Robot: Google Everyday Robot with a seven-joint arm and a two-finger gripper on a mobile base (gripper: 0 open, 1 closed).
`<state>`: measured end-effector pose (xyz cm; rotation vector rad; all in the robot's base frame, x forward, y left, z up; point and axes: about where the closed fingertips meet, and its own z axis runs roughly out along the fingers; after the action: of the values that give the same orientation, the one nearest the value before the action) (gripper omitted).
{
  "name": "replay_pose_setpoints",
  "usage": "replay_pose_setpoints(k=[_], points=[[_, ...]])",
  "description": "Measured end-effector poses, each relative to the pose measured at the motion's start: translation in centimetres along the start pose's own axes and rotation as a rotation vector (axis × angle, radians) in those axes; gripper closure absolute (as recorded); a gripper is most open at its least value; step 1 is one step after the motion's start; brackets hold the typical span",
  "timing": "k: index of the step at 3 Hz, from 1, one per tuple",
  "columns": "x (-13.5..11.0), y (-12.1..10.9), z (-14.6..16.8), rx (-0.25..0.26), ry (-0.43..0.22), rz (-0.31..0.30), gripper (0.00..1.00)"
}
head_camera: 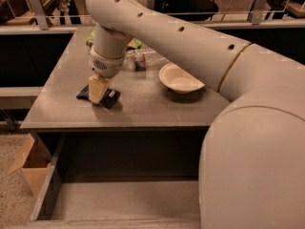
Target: Place rxbar blueberry into top drawer
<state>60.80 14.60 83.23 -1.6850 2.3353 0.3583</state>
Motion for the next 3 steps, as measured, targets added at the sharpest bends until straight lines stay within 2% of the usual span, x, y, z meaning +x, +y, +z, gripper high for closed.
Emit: replay_pose_setpoints(k=[1, 2, 3], points=[[-0.1, 0.0, -0.3, 0.0, 0.0, 0.0, 1.0], [0.5, 1.6, -3.2, 0.02, -0.017, -0.059, 1.0], [2.4, 4.9, -7.8, 0.038, -0.043, -0.139, 1.0]])
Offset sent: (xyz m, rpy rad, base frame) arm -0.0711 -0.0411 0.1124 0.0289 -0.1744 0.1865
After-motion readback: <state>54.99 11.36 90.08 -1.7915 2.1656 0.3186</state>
